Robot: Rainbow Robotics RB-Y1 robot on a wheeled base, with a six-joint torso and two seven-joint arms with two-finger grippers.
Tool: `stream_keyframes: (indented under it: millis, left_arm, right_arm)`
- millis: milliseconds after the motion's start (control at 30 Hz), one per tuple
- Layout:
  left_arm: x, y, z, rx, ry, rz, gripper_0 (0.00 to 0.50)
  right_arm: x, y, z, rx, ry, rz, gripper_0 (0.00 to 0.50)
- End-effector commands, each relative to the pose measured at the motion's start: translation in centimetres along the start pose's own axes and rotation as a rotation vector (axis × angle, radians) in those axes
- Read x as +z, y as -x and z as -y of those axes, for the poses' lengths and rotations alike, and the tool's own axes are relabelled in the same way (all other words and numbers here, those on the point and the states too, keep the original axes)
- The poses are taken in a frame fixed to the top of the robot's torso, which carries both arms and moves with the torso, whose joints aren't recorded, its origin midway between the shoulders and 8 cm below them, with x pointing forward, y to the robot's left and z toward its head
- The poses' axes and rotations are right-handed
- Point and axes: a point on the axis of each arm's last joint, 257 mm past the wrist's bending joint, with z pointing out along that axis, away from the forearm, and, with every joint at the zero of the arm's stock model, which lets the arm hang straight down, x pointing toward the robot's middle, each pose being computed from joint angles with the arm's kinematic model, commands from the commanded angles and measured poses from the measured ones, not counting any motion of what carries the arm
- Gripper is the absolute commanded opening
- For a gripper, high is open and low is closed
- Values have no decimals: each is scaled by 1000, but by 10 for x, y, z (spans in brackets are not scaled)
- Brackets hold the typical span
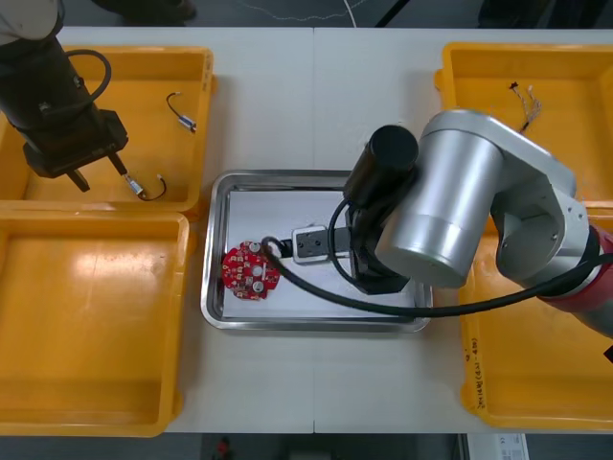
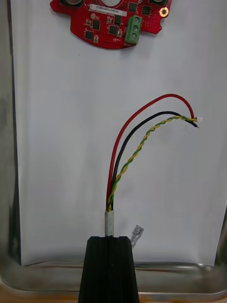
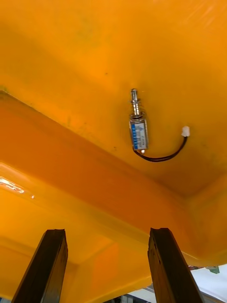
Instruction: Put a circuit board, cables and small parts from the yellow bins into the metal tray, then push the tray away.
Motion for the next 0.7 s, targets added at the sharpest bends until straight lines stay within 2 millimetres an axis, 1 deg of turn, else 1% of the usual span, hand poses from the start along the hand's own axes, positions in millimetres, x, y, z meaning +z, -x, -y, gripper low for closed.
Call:
stream_keyframes:
  millis: [33,100,300,433,600,633,667,700]
  left_arm:
    - [-35,21,5,152,-37,58,500]
    - [-35,24,8,183,-47,70,500]
    - [-35,32,16,234,-73,106,500]
    - [-32,33,23,252,-88,113,500]
    - [-24,38,29,254,-107,117,500]
    - [-23,40,30,253,-108,119,500]
    - [-20,41,31,252,-111,122,500]
    - [-19,44,33,252,-118,129,500]
  right_arm:
    - [15,14,-6,-59,-9,2,0]
    - [25,9,-11,-55,10,-14,0]
    - [40,-2,-26,-57,51,-52,0]
    - [46,-4,-31,-52,66,-54,0]
    - [51,-6,-29,-36,71,-49,0]
    - [52,-7,-29,-35,71,-50,15]
    - [51,-7,-28,-32,69,-50,148]
    - [52,-8,-28,-30,69,-51,363]
